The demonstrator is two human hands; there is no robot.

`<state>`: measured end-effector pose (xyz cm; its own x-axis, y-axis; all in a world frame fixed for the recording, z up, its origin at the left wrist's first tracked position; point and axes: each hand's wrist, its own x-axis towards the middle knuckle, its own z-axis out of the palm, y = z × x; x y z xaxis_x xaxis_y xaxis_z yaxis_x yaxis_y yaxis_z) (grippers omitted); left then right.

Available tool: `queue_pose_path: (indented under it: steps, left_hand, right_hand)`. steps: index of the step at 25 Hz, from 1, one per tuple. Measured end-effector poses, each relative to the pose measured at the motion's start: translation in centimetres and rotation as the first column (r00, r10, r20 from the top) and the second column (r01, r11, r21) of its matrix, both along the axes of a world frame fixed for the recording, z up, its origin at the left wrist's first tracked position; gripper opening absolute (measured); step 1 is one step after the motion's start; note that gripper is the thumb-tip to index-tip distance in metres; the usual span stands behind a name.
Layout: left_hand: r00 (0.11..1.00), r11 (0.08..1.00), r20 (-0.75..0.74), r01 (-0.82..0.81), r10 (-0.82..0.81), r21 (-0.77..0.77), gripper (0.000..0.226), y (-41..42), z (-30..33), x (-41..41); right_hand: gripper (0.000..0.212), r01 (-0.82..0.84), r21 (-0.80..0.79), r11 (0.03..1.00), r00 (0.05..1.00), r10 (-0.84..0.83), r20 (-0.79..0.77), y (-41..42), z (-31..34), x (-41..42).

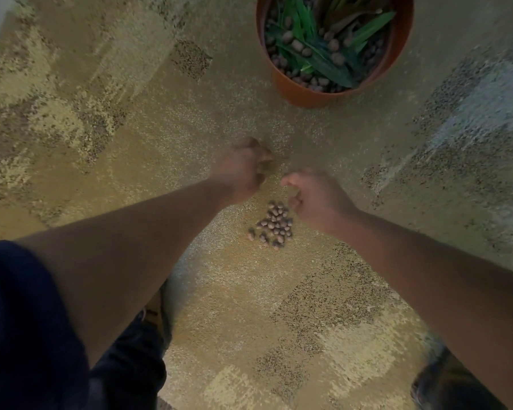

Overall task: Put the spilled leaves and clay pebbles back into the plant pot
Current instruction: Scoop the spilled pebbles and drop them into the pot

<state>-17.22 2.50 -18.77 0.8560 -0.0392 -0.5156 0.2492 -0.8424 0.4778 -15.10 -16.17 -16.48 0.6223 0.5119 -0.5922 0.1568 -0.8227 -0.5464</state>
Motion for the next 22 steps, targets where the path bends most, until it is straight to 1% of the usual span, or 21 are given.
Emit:
queue_pose_path:
  steps: [2,3,4,5,7,9,12,13,15,18,22]
  left_hand:
    - [0.998,0.998,0.028,0.052,-0.053,0.022,0.029,0.0,-0.9,-0.7]
    - [0.997,0.997,0.026,0.069,-0.070,0.040,0.019,0.1,-1.1,-1.1]
    - [0.997,0.995,0.016,0.074,-0.075,0.062,0.011,0.2,-1.4,-1.5]
    - [0.998,0.994,0.004,0.067,-0.068,0.085,0.008,0.4,-1.7,-2.1]
    - [1.000,0.996,-0.009,0.000,0.001,0.095,0.010,0.4,-1.9,-3.2]
    - [0.998,0.997,-0.025,-0.063,0.064,0.053,0.011,0.1,-1.4,-4.4]
    - [0.989,0.998,-0.144,-0.016,0.008,-0.054,0.010,-1.0,-0.2,-6.7]
    - [0.982,0.997,-0.190,-0.009,-0.004,-0.070,0.009,-1.3,0.1,-7.5]
    - [0.971,0.999,-0.238,-0.024,0.012,-0.049,0.008,-1.7,-0.1,-8.7]
    - [0.965,0.998,-0.252,-0.068,0.066,0.001,0.012,-2.3,-0.7,-9.3]
    - [0.970,0.995,-0.222,-0.091,0.095,0.027,0.010,-2.9,-0.7,-9.9]
  right_hand:
    - [0.059,-0.099,-0.056,0.993,0.991,0.094,-0.095,0.2,-0.9,-1.5]
    - [0.064,-0.154,-0.074,0.985,0.984,0.146,-0.105,0.3,-1.3,-2.2]
    - [0.064,-0.203,-0.088,0.975,0.977,0.195,-0.091,0.4,-1.6,-2.7]
    - [0.062,-0.245,-0.102,0.964,0.968,0.239,-0.072,0.5,-1.8,-3.0]
    - [0.058,-0.315,-0.139,0.939,0.949,0.311,-0.047,0.5,-2.1,-3.4]
    - [0.055,-0.357,-0.169,0.919,0.934,0.353,-0.051,0.3,-2.2,-3.7]
    - [0.046,-0.333,-0.181,0.925,0.943,0.327,-0.064,0.0,-2.2,-4.1]
    - [0.043,-0.317,-0.178,0.932,0.948,0.311,-0.064,-0.1,-2.2,-4.2]
    - [0.042,-0.283,-0.171,0.944,0.959,0.278,-0.053,-0.2,-2.2,-4.4]
    - [0.042,-0.255,-0.175,0.951,0.967,0.253,-0.030,-0.4,-2.4,-4.8]
    - [0.047,-0.223,-0.201,0.954,0.975,0.220,-0.040,-0.9,-2.3,-5.4]
